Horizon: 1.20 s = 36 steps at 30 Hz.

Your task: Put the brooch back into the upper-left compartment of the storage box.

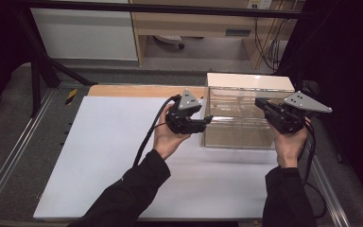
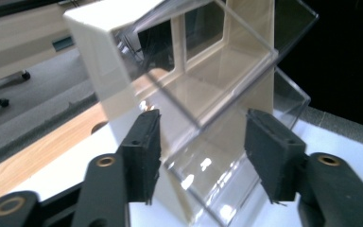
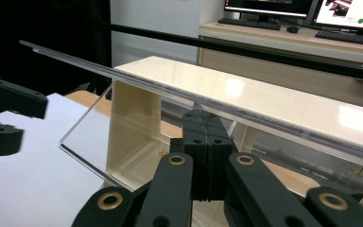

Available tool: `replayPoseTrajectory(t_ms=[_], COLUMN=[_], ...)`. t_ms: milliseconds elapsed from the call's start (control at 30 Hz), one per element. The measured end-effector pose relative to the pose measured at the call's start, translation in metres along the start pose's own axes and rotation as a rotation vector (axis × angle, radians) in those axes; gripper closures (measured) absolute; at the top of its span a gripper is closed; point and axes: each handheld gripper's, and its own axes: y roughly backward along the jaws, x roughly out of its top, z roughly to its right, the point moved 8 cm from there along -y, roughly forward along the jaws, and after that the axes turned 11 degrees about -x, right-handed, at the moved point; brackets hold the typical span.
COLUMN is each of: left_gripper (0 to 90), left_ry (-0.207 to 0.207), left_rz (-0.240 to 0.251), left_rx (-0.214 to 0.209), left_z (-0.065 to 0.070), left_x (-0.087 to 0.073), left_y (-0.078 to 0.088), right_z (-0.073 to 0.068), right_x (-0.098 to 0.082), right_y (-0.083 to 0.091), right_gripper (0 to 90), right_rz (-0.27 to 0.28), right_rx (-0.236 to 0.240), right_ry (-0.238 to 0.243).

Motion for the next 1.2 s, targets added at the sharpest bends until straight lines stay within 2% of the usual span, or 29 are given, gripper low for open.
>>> replayPoseTrajectory(t_ms=[167, 267, 367, 467, 633, 833, 1200], left_gripper=[36.9, 31.9, 25.9, 20.8, 16.6, 11.0, 10.1], left_ry=[0.003, 0.028, 0.032, 0.047, 0.032, 0.058, 0.087], left_rz=[-0.035, -0.04, -0.061, -0.072, -0.09, -0.1, -0.123], left_rx=[0.012, 0.003, 0.018, 0.009, 0.033, 0.059, 0.094], left_z=[-0.007, -0.01, -0.014, -0.017, -0.019, -0.025, -0.029], left_x=[-0.021, -0.034, -0.048, -0.061, -0.082, -0.104, -0.153], left_y=[0.015, 0.022, 0.031, 0.038, 0.055, 0.072, 0.096], right_z=[-0.001, 0.0, 0.0, -0.001, -0.001, -0.003, -0.006], right_x=[0.0, -0.001, -0.001, -0.001, -0.001, 0.0, 0.0], right_y=[0.0, 0.0, 0.0, -0.001, -0.001, -0.002, -0.004], right_gripper=[90.0, 90.0, 90.0, 90.0, 90.0, 90.0, 90.0], right_rz=[-0.002, -0.003, -0.005, -0.007, -0.008, -0.013, -0.012], right_rx=[0.0, -0.001, -0.001, 0.0, -0.001, 0.0, 0.001], right_ry=[0.0, -0.001, 0.003, 0.004, 0.003, 0.006, 0.003])
